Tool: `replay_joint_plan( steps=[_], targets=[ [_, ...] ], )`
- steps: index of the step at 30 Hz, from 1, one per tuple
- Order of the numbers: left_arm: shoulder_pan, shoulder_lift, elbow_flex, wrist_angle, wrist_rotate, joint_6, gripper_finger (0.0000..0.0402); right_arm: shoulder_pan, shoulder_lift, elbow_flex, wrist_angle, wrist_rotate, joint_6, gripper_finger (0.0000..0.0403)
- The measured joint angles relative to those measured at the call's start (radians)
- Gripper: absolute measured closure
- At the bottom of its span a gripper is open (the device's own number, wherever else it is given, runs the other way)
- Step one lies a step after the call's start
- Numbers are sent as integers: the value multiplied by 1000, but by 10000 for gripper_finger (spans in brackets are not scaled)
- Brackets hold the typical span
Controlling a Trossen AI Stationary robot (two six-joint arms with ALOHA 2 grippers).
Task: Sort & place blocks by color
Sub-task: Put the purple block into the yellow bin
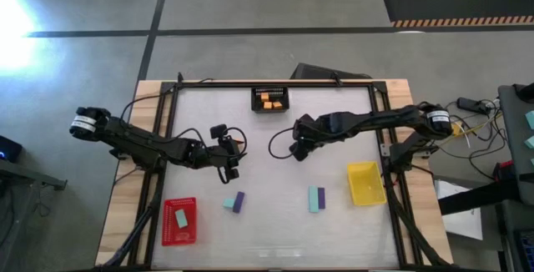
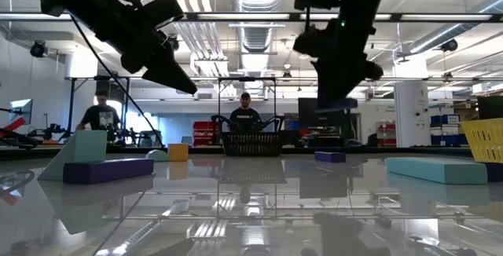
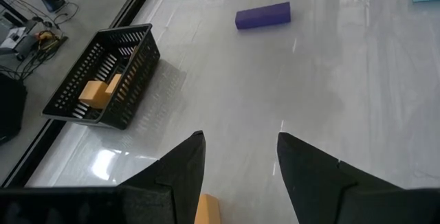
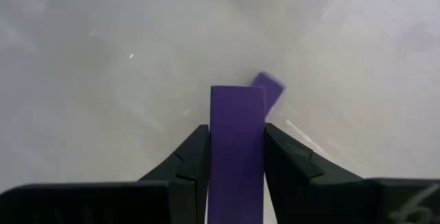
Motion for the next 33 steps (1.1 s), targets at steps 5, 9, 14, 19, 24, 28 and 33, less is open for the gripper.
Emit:
replay_joint_plan(
  steps=[5, 9, 14, 19, 24, 28, 33],
  targets=[
    [0, 0, 0, 0, 0, -1, 235, 57, -2, 40, -55, -54, 16, 309],
    [0, 0, 0, 0, 0, -2, 235, 111, -26, 47, -156, -61, 90, 309],
    [0, 0, 0, 0, 0, -7, 235, 177, -86, 30, -304, -74, 246, 308],
    [0, 0, 0, 0, 0, -8, 235, 253, -187, -39, -360, -90, 411, 308],
    [0, 0, 0, 0, 0, -8, 235, 347, -314, -159, -359, -96, 612, 308],
    [0, 0, 0, 0, 0, -8, 235, 427, -408, -248, -356, -168, 724, 308],
    [0, 0, 0, -1, 0, -8, 235, 513, -496, -339, -354, -229, 867, 307]
  ],
)
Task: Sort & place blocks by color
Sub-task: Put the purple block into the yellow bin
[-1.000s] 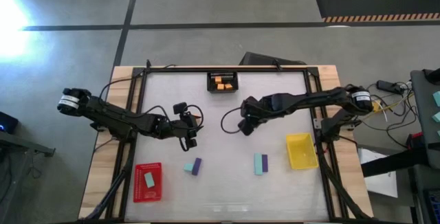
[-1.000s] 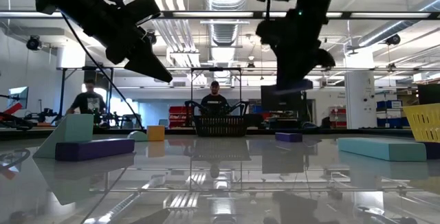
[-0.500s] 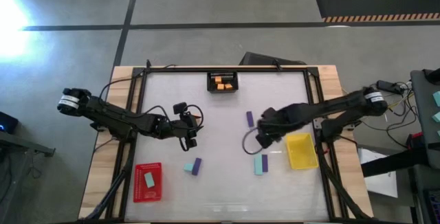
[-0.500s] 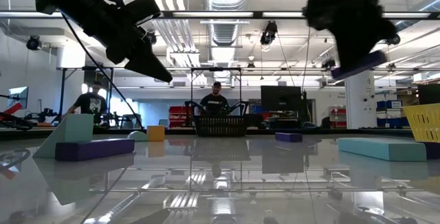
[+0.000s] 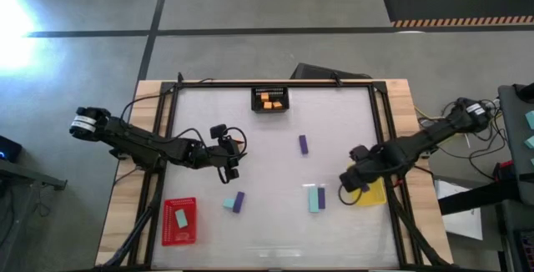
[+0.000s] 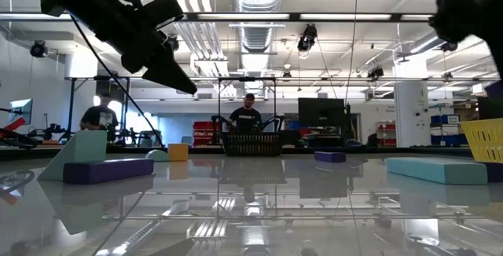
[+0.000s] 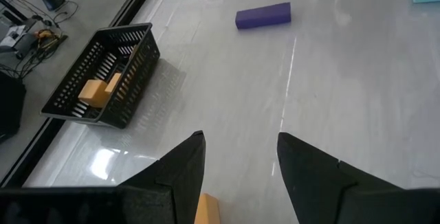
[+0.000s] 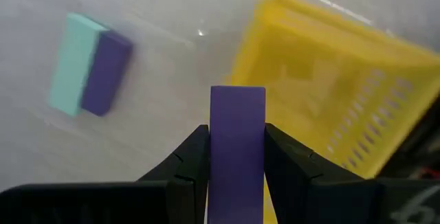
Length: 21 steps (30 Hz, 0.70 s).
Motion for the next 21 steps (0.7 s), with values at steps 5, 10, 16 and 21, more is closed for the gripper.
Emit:
replay_joint_plan(
  steps=[5, 10, 16, 21],
  targets=[
    [0, 0, 0, 0, 0, 0, 235, 55, -24, -79, 1, -14, 105, 307],
    [0, 0, 0, 0, 0, 0, 235, 62, 7, -132, 2, -4, 126, 307],
    [0, 0, 0, 0, 0, 0, 235, 61, 35, -139, 3, 13, 126, 271],
    [0, 0, 0, 0, 0, 0, 235, 61, 38, -135, 2, 14, 125, 236]
  ],
)
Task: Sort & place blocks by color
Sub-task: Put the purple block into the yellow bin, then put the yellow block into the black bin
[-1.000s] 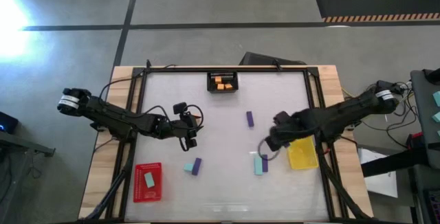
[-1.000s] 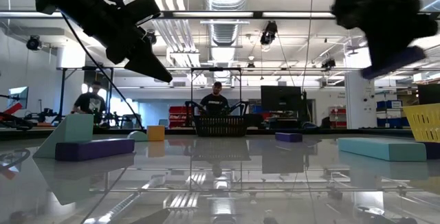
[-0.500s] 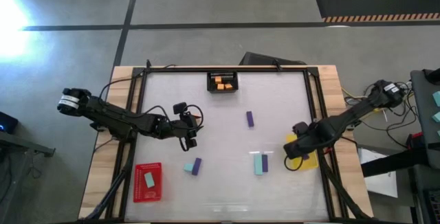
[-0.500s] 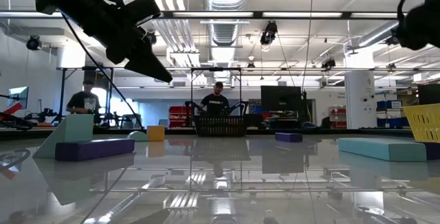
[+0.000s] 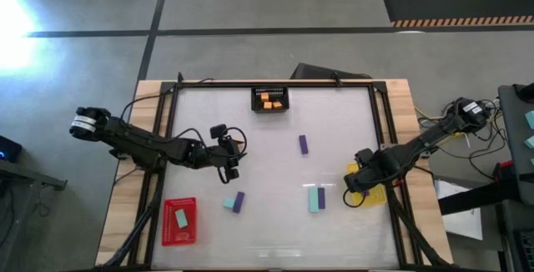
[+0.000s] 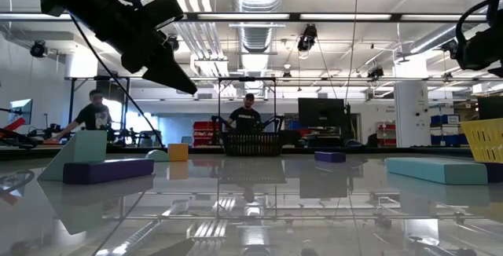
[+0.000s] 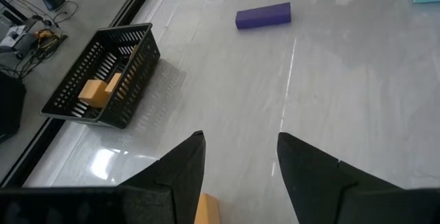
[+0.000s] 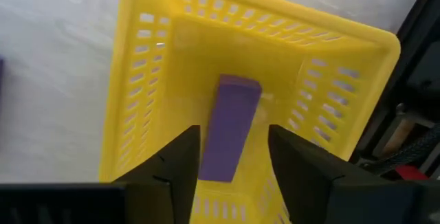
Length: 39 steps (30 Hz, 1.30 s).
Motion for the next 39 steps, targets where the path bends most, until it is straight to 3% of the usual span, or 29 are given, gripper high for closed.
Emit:
replay_joint_plan(
  steps=[9, 13, 20, 24, 31, 39],
  targets=[
    [0, 0, 0, 0, 0, -3, 235, 0, -5, 115, 1, 37, -45, 221],
    [0, 0, 0, 0, 0, -24, 235, 0, -5, 184, 17, 200, -137, 222],
    [0, 0, 0, -9, 4, -27, 235, 0, -5, 249, 92, 580, -419, 236],
    [0, 0, 0, -9, 6, -39, 235, -1, -4, 243, 193, 730, -618, 247],
    [1, 0, 0, -9, 9, -107, 235, -14, -5, 192, 522, 758, -1110, 271],
    [7, 0, 0, -10, 20, -108, 235, -93, -6, 101, 920, 709, -1517, 299]
  ],
)
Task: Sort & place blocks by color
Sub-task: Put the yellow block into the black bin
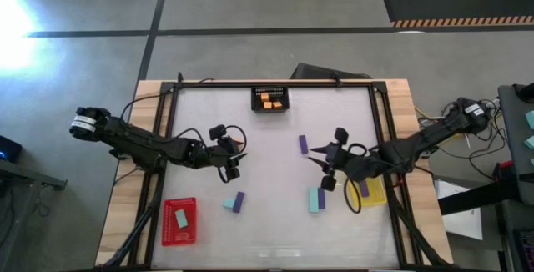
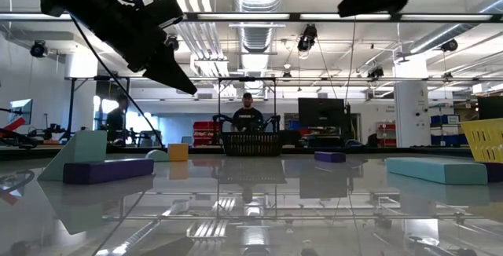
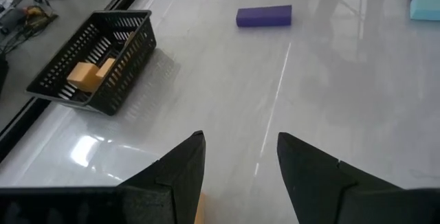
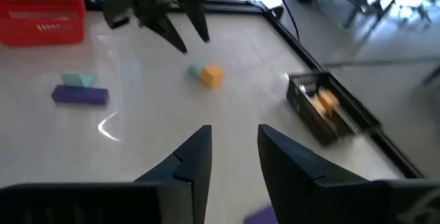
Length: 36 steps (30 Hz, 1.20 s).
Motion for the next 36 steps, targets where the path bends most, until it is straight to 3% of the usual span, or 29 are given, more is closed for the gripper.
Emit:
replay_joint_plan(
  steps=[8, 14, 21, 26, 36],
  targets=[
    [71, 0, 0, -40, 108, 1, 232, -136, 0, -69, 233, -271, -206, 312],
    [142, 0, 0, -95, 165, -25, 183, -245, -4, -88, 283, -428, -283, 302],
    [204, 39, 0, -81, 169, 6, 124, -355, -28, -86, 268, -478, -288, 292],
    [246, 125, 0, -84, 168, 3, 121, -386, -33, -93, 230, -584, -286, 289],
    [259, 229, 0, -85, 168, 2, 121, -386, -34, -93, 236, -587, -301, 296]
  ],
)
